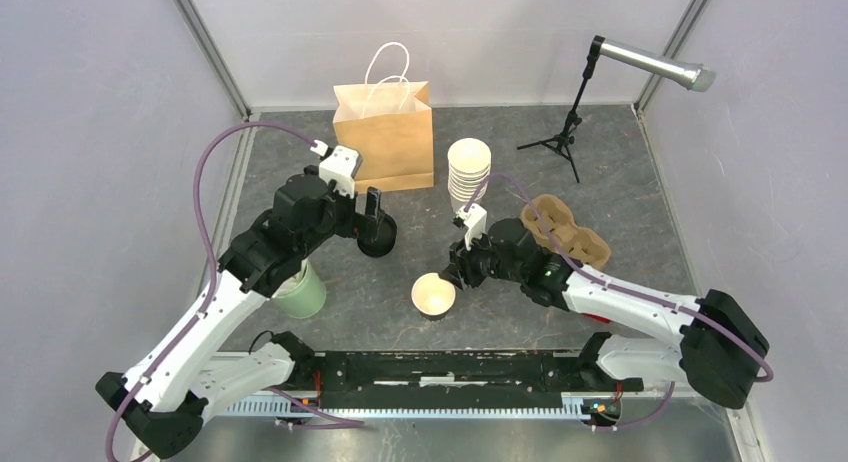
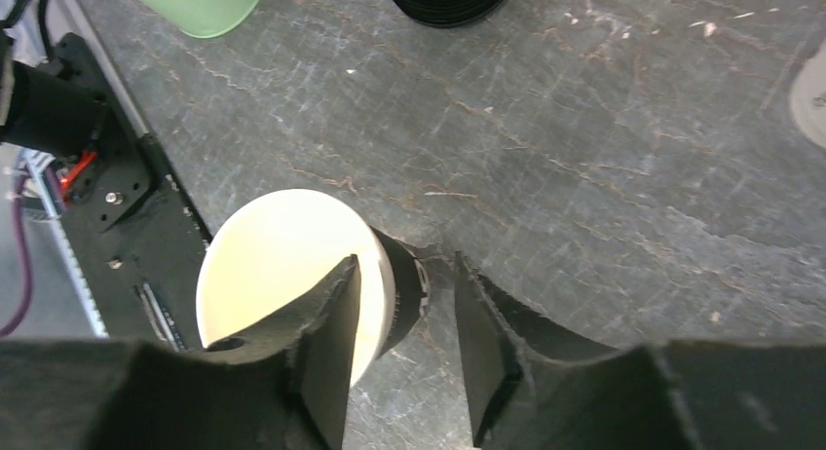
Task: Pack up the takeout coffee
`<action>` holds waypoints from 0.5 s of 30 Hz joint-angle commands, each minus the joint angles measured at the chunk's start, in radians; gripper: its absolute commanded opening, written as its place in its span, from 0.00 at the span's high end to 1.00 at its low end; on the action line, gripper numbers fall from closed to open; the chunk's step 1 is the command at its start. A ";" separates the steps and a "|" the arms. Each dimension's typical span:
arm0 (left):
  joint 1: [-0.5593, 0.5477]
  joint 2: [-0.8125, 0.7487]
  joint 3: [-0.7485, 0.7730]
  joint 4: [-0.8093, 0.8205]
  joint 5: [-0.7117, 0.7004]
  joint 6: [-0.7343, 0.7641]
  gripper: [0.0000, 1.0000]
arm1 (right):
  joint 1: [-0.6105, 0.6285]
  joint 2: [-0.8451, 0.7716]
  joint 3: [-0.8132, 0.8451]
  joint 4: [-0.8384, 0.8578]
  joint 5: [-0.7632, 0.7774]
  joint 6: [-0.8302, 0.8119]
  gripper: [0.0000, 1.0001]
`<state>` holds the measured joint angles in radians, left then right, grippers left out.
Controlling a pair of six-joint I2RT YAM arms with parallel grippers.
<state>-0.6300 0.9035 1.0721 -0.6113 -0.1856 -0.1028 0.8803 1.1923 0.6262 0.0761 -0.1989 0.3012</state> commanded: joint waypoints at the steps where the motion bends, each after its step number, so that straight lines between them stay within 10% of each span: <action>1: -0.003 0.021 0.006 0.034 -0.022 0.022 0.02 | 0.003 -0.065 0.043 -0.063 0.096 -0.050 0.50; 15: 0.009 0.459 0.312 -0.226 -0.221 -0.048 0.31 | 0.003 -0.397 -0.012 -0.203 0.248 -0.127 0.14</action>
<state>-0.6296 1.2976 1.2926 -0.7635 -0.3157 -0.1207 0.8818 0.8787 0.6308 -0.1238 -0.0174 0.1951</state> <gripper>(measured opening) 0.711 0.813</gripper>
